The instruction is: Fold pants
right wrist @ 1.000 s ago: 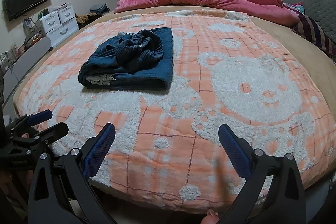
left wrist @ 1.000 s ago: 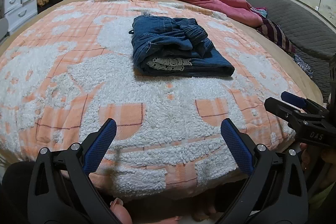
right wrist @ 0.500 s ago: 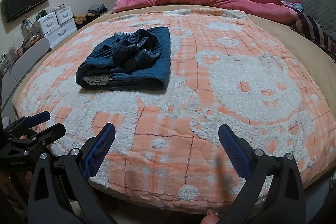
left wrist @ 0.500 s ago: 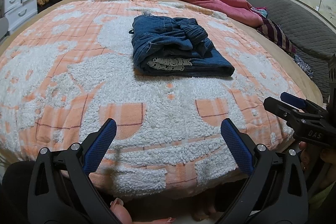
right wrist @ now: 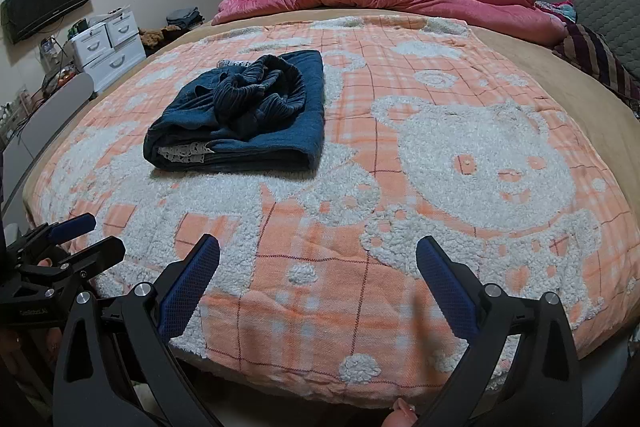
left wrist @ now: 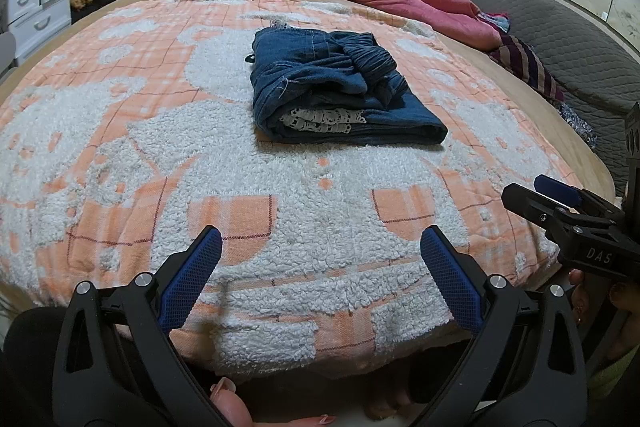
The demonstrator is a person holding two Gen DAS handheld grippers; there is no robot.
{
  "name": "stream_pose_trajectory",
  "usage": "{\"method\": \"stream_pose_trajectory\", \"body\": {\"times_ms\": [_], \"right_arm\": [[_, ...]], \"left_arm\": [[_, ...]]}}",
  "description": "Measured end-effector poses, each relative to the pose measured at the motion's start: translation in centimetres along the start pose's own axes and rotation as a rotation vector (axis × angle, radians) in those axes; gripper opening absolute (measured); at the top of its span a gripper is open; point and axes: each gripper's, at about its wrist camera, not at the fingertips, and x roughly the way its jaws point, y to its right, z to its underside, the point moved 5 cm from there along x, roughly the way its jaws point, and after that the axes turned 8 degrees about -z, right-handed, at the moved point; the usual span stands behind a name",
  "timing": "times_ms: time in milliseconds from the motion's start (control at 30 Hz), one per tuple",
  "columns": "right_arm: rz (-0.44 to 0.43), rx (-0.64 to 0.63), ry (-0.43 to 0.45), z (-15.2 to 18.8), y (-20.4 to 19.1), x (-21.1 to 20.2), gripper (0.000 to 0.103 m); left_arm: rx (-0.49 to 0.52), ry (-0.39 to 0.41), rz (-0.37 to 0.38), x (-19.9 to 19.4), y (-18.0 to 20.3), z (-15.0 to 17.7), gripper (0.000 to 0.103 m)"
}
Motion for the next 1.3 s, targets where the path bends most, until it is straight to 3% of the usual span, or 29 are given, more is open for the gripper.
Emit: {"method": "stream_pose_trajectory", "body": {"times_ms": [833, 1300], "right_arm": [[0.007, 0.003, -0.001, -0.01, 0.02, 0.08, 0.098], [-0.006, 0.013, 0.0, -0.15, 0.14, -0.02, 0.098]], "left_arm": [[0.009, 0.0, 0.005, -0.09, 0.4, 0.06, 0.093], [0.006, -0.022, 0.064, -0.04, 0.76, -0.09, 0.093]]}}
